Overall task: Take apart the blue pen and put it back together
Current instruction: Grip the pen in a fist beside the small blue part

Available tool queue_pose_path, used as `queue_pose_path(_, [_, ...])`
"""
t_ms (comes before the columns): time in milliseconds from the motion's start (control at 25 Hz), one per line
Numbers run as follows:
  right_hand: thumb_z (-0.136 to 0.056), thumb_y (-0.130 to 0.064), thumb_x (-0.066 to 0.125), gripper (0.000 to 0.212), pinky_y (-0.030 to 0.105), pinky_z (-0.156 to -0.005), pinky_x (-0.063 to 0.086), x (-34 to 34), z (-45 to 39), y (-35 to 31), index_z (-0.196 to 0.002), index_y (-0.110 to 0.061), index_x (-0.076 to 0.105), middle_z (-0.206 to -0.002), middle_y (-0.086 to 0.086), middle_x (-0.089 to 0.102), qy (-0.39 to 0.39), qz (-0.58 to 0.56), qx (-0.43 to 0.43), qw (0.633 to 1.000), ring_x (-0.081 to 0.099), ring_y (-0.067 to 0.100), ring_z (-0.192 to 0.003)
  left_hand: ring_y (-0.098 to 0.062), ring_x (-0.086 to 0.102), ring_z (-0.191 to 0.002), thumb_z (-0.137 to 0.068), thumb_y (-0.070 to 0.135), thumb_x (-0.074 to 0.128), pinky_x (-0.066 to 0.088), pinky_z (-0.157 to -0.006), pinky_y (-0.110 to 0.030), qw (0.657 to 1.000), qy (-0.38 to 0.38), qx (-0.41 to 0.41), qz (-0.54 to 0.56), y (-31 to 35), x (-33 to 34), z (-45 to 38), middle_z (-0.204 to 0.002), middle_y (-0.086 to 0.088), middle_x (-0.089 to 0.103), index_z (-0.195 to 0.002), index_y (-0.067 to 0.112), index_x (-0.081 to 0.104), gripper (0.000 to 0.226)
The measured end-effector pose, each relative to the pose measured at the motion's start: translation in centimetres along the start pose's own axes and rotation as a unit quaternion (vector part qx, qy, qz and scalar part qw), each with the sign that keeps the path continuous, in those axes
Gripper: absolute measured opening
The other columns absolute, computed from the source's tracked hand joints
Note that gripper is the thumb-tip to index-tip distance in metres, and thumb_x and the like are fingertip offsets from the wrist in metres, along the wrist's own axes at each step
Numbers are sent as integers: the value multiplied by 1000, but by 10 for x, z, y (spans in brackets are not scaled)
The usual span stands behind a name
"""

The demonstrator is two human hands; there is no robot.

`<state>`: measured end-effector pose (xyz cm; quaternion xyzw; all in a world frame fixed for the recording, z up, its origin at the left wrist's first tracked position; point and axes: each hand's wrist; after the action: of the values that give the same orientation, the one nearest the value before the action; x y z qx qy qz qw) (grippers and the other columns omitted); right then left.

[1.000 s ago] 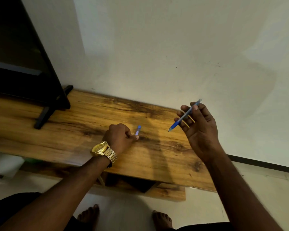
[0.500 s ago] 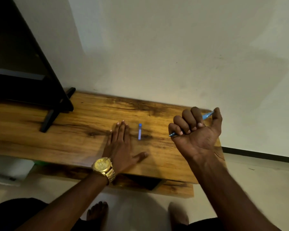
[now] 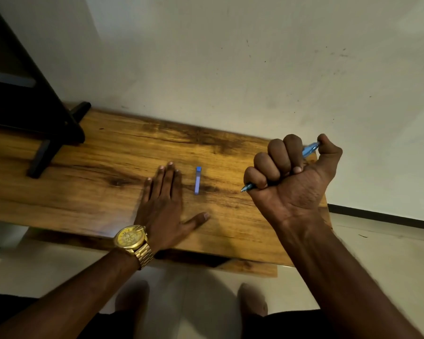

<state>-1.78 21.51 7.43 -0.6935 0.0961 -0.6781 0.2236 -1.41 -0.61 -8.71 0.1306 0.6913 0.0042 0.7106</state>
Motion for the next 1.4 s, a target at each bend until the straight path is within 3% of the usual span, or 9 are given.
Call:
queue_pose_path(240, [-103, -73, 20, 69, 26, -48, 11, 9, 3, -1, -56, -23, 22, -54, -7, 14, -9, -14, -5, 1000, 10, 11, -47, -32, -9, -171, -81, 104, 20, 3, -138, -56, 1000, -6, -7, -9, 3, -3, 1, -184, -13, -13, -174, 8, -1, 135])
queue_pose_path(440, [-103, -64, 21, 63, 25, -49, 11, 9, 5, -6, -56, -22, 23, -53, -6, 15, -4, 81, 18, 997, 10, 11, -47, -34, -2, -172, -81, 104, 18, 8, -138, -58, 1000, -3, -7, -16, 3, -3, 0, -184, -14, -6, -174, 6, 5, 136])
queue_pose_path(1000, [-102, -60, 20, 61, 29, -51, 9, 17, 11, -5, -56, -20, 22, -54, -4, 15, 7, 207, -11, 978, 9, 13, -49, -33, -9, -171, -80, 103, 19, 7, -138, -58, 1000, -27, -6, -7, 5, -10, 1, -183, -13, -15, -174, 8, -4, 135])
queue_pose_path(1400, [-102, -61, 22, 62, 24, -49, 14, 18, 11, -2, -55, -21, 23, -53, -5, 17, 9, 206, -11, 978, 11, 12, -47, -33, -5, -172, -80, 104, 16, 8, -138, -58, 1000, -16, -5, -8, 4, -6, 0, -184, -13, -11, -174, 9, 0, 135])
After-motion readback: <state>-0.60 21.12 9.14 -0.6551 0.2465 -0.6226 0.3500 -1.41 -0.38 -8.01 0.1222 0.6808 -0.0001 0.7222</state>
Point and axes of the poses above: each hand's wrist, its own z-axis away from the middle knuckle, its own x-axis out of the palm, y = z × x
